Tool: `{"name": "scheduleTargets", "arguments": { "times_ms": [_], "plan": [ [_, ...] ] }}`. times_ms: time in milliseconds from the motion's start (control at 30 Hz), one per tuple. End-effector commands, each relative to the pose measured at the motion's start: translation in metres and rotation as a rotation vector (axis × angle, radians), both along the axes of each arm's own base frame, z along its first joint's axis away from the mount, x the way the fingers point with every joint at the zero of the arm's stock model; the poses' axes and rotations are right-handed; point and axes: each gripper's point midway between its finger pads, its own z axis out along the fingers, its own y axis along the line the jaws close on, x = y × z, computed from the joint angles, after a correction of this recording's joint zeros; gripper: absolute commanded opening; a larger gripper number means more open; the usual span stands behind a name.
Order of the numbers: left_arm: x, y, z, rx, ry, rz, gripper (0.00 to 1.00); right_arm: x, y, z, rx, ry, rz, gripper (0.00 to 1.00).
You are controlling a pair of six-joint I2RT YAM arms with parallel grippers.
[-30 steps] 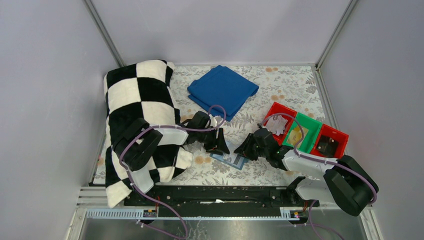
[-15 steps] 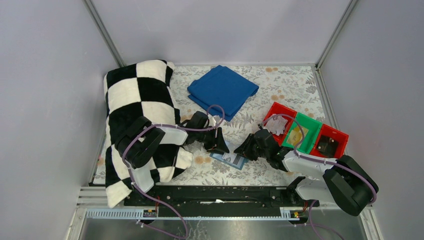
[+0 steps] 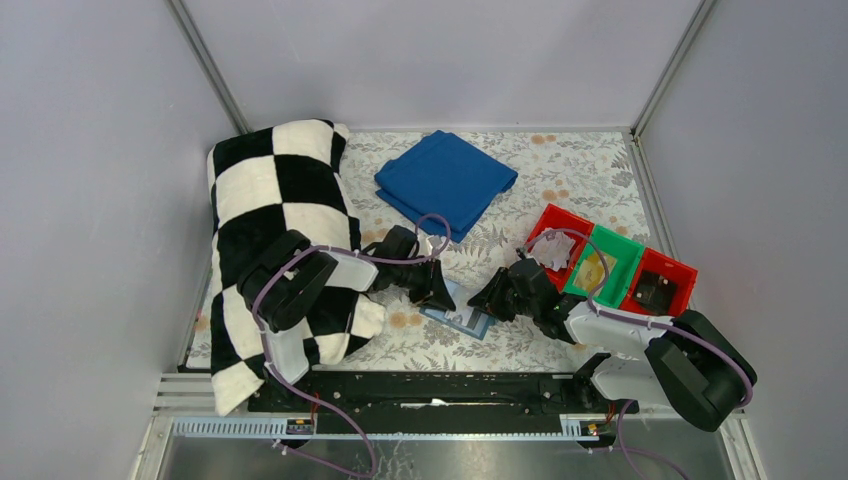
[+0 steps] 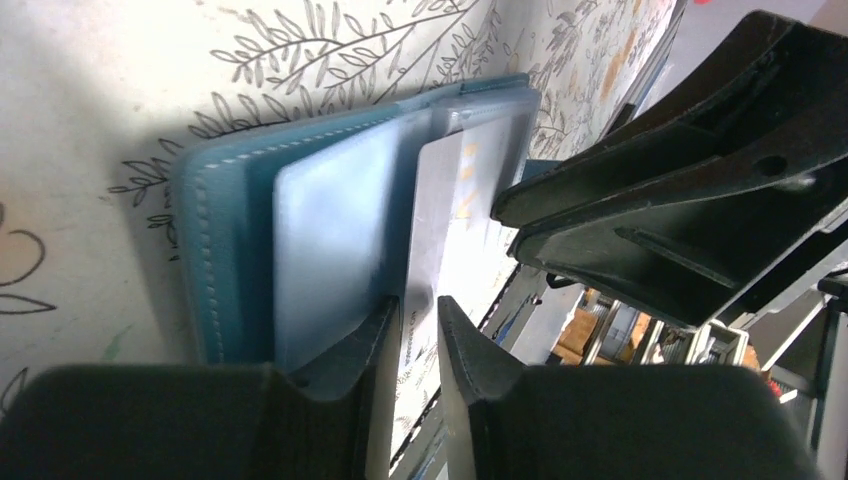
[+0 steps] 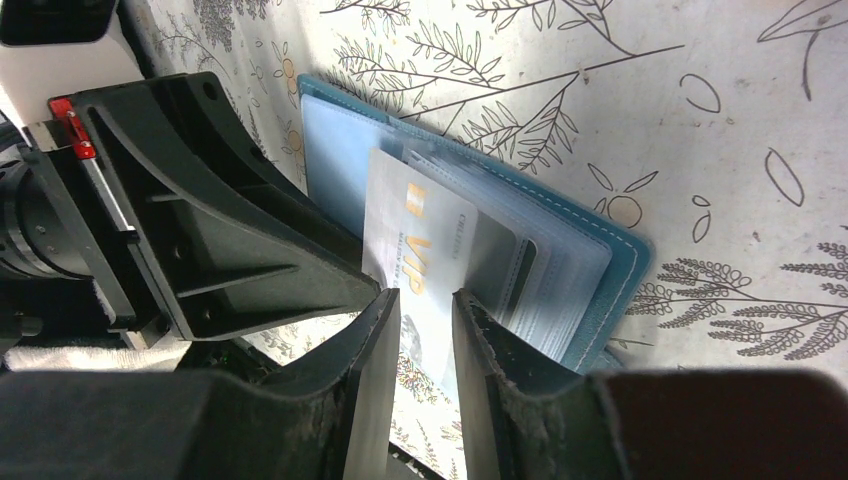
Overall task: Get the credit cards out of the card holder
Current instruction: Remove the credit card from the card holder.
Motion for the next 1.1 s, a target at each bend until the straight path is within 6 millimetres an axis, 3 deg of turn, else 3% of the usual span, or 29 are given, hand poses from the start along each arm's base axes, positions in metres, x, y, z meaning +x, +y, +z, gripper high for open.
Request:
{"name": "scheduleTargets", "arguments": {
  "times_ms": [0, 67, 433, 667, 767, 833, 933, 1067],
  "plan": [
    [0.001, 0.0, -0.003, -0.006, -0.015, 0.0, 0.14, -0.018, -0.018, -0.031, -0.099, 0.084, 0.002, 0.34],
    [0.002, 0.003, -0.003, 0.016, -0.026, 0.007, 0.0, -0.019, -0.017, -0.032, -0.103, 0.087, 0.011, 0.34],
    [0.021, 0.022, 0.003, 0.172, -0.137, 0.072, 0.0, -0.024, -0.024, -0.033, -0.123, 0.087, 0.007, 0.34],
    [0.037, 0.044, 0.009, 0.249, -0.175, 0.144, 0.0, -0.025, -0.028, -0.035, -0.137, 0.089, 0.005, 0.34],
    [0.042, 0.048, 0.028, 0.212, -0.199, 0.152, 0.0, -0.022, -0.024, -0.028, -0.133, 0.078, 0.016, 0.34],
    [0.039, 0.041, 0.053, 0.134, -0.218, 0.116, 0.0, -0.022, -0.019, -0.019, -0.138, 0.07, 0.061, 0.35],
    [0.04, 0.04, 0.082, 0.107, -0.266, 0.098, 0.0, -0.014, -0.006, 0.006, -0.113, 0.021, 0.128, 0.4],
    [0.04, 0.04, 0.114, 0.073, -0.326, 0.086, 0.0, 0.001, 0.007, 0.047, -0.043, -0.092, 0.14, 0.61]
  ]
}}
